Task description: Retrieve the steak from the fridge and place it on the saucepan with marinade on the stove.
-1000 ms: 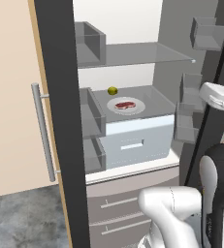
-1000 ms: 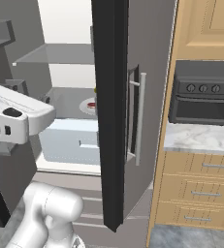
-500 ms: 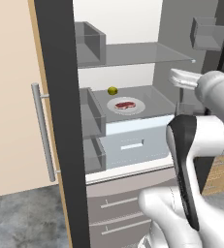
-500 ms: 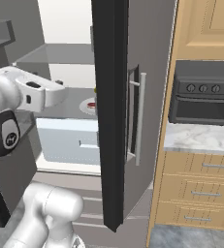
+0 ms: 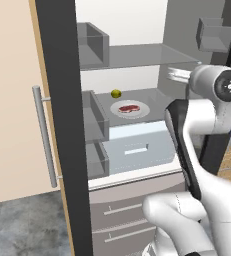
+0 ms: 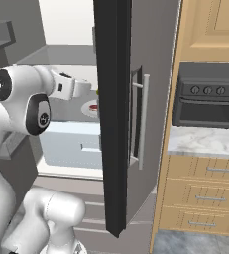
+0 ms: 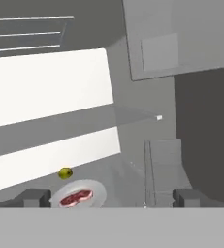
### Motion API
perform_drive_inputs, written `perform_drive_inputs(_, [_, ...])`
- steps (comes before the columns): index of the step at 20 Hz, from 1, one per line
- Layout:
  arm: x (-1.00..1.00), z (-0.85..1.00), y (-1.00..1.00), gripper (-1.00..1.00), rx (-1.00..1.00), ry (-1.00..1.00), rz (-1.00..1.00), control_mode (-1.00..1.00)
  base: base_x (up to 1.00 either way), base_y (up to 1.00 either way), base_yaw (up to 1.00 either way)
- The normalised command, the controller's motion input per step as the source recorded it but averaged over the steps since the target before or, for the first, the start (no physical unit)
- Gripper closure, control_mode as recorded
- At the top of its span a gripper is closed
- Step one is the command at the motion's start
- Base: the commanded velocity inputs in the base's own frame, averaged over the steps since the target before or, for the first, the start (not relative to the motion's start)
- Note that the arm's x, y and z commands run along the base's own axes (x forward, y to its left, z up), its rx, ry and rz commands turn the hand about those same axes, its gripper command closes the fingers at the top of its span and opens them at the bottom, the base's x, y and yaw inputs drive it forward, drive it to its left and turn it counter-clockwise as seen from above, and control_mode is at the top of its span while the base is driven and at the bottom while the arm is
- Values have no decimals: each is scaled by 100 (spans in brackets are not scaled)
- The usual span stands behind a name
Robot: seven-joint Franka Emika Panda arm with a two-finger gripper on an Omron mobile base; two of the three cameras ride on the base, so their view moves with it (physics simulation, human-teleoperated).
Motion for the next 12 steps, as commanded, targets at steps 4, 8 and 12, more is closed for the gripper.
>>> perform_drive_inputs(4, [1,-11,-98,-100,0,4,-14,-100,0,0,0])
perform_drive_inputs(8, [-16,-14,-100,-100,0,2,-21,-100,0,0,0])
perform_drive_inputs(12, [-28,-25,-100,-100,-3,2,-29,-100,0,0,0])
